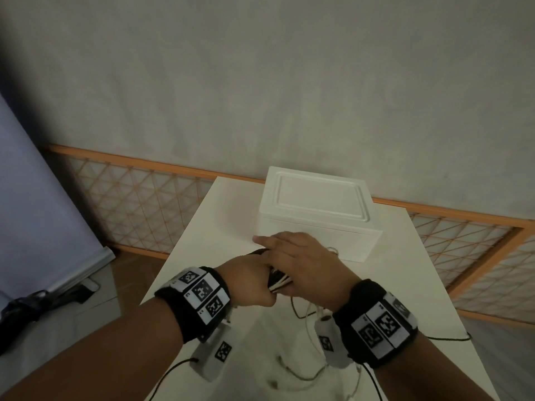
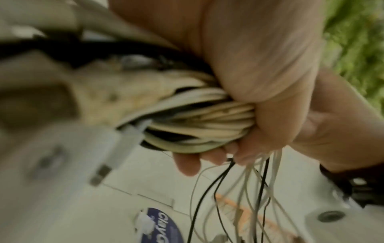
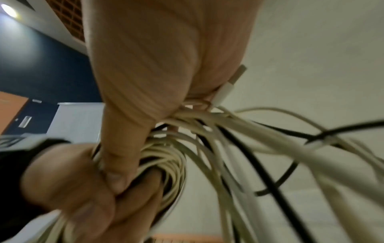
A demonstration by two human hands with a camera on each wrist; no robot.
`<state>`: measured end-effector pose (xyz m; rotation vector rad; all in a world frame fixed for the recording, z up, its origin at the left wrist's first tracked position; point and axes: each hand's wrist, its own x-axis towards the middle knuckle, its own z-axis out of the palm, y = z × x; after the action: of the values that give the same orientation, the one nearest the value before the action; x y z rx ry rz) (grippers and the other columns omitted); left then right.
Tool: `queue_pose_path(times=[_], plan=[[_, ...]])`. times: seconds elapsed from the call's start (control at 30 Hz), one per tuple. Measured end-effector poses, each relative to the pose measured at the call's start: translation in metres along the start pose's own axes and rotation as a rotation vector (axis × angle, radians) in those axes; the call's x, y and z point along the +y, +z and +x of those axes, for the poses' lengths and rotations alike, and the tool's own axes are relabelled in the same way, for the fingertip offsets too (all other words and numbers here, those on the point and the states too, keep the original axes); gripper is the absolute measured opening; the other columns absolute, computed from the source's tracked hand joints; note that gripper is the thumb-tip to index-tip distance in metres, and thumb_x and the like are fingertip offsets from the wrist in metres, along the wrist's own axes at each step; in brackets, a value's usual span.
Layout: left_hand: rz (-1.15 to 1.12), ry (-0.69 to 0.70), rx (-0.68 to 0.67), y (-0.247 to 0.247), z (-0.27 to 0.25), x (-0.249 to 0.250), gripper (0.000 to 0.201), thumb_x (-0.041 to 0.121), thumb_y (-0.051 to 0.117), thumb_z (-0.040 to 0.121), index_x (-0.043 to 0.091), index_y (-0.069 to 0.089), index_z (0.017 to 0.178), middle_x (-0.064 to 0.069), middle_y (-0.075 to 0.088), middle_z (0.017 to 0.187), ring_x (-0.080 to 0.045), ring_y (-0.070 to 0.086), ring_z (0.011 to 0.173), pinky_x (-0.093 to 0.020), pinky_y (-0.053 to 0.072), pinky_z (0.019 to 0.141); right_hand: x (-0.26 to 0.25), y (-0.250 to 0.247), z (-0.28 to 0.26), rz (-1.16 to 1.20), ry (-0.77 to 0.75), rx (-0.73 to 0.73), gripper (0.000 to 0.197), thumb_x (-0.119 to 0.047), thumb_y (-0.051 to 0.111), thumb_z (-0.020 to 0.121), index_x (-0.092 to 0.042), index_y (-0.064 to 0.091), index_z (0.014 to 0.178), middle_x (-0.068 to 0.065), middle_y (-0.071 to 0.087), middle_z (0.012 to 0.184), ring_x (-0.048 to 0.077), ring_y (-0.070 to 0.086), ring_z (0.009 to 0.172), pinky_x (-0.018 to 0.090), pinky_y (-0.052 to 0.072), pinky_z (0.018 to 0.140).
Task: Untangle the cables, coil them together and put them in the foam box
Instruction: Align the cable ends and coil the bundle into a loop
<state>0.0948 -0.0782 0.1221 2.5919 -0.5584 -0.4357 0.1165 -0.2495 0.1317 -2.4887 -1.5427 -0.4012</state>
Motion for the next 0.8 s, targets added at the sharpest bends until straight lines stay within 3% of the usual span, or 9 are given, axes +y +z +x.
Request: queue_pose_path(times=[0.03,0.1,0.23,0.3,0.37,0.53,0.63,0.7,0.8], plan=[[0.065,-0.005,-0.029,0.0,-0.001,0.0,0.017,0.025,0.061,0.081,0.012,0.051,0.085,-0.002,0.056,0.082,-0.018,0.056,0.078,-0.029,0.048,0.07,-0.001,0.006,-0.001,0.054,0.023,-0.036,0.053,-0.016,0.071,0.07,-0.017,0.054,0.12,0.003,0.048,0.142,0.022,0.052,0.119,0.035,0.041,0.095],[-0.007,-0.024,-0.063,0.0,0.002,0.0,0.017,0.022,0.062,0.078,0.011,0.051,0.085,0.001,0.053,0.076,-0.016,0.053,0.072,-0.03,0.047,0.067,-0.003,0.013,-0.001,0.1,0.06,-0.036,0.048,-0.007,0.055,0.075,-0.01,0.052,0.122,0.01,0.051,0.139,0.025,0.056,0.117,0.035,0.043,0.097],[-0.254,-0.069,-0.085,0.004,0.005,0.002,0.008,0.013,0.061,0.076,0.006,0.06,0.08,-0.002,0.062,0.072,-0.017,0.06,0.066,-0.034,0.053,0.065,-0.002,0.016,0.001,0.108,0.188,-0.04,0.048,0.0,0.071,0.062,-0.004,0.063,0.11,0.013,0.071,0.095,0.03,0.069,0.081,0.037,0.054,0.072],[-0.327,-0.081,-0.092,0.009,0.005,0.003,0.005,0.012,0.059,0.077,0.01,0.059,0.073,0.0,0.063,0.066,-0.016,0.06,0.063,-0.029,0.051,0.062,-0.002,0.014,0.004,0.152,0.246,-0.1,0.039,0.001,0.066,0.066,-0.005,0.064,0.105,0.011,0.069,0.087,0.03,0.065,0.078,0.038,0.054,0.071],[-0.421,-0.103,-0.065,0.015,0.008,0.004,0.007,0.013,0.062,0.078,0.008,0.061,0.073,0.0,0.063,0.063,-0.015,0.06,0.06,-0.025,0.049,0.058,-0.001,0.01,0.008,0.133,0.315,-0.186,0.029,-0.004,0.058,0.074,-0.01,0.063,0.102,0.008,0.066,0.085,0.027,0.061,0.076,0.039,0.051,0.072],[-0.59,-0.12,0.11,0.021,0.016,0.004,0.022,0.021,0.08,0.071,0.018,0.061,0.06,0.003,0.058,0.056,-0.01,0.054,0.051,-0.021,0.043,0.053,0.002,0.006,0.014,0.029,0.476,-0.263,0.018,-0.016,0.055,0.08,-0.019,0.057,0.098,0.001,0.06,0.082,0.019,0.054,0.071,0.027,0.039,0.061],[-0.704,-0.055,0.02,0.018,0.013,0.002,0.026,0.019,0.086,0.066,0.031,0.063,0.059,0.011,0.063,0.062,-0.005,0.059,0.062,-0.022,0.049,0.063,0.001,0.006,0.017,0.024,0.502,-0.278,0.015,-0.019,0.056,0.08,-0.021,0.055,0.095,-0.002,0.056,0.077,0.019,0.055,0.07,0.027,0.04,0.059],[-0.717,-0.05,-0.021,0.018,0.011,0.001,0.022,0.017,0.084,0.067,0.026,0.063,0.064,0.007,0.065,0.068,-0.01,0.062,0.067,-0.028,0.052,0.069,0.003,0.003,0.018,0.038,0.474,-0.29,0.016,-0.017,0.056,0.079,-0.021,0.056,0.094,-0.004,0.055,0.076,0.018,0.055,0.07,0.028,0.043,0.061],[-0.737,-0.073,-0.053,0.02,0.007,0.003,0.016,0.008,0.074,0.074,0.016,0.064,0.065,0.003,0.067,0.064,-0.013,0.064,0.063,-0.029,0.053,0.064,0.005,-0.004,0.018,0.065,0.383,-0.316,0.018,-0.013,0.055,0.08,-0.018,0.058,0.097,0.0,0.062,0.081,0.019,0.057,0.074,0.03,0.044,0.065]])
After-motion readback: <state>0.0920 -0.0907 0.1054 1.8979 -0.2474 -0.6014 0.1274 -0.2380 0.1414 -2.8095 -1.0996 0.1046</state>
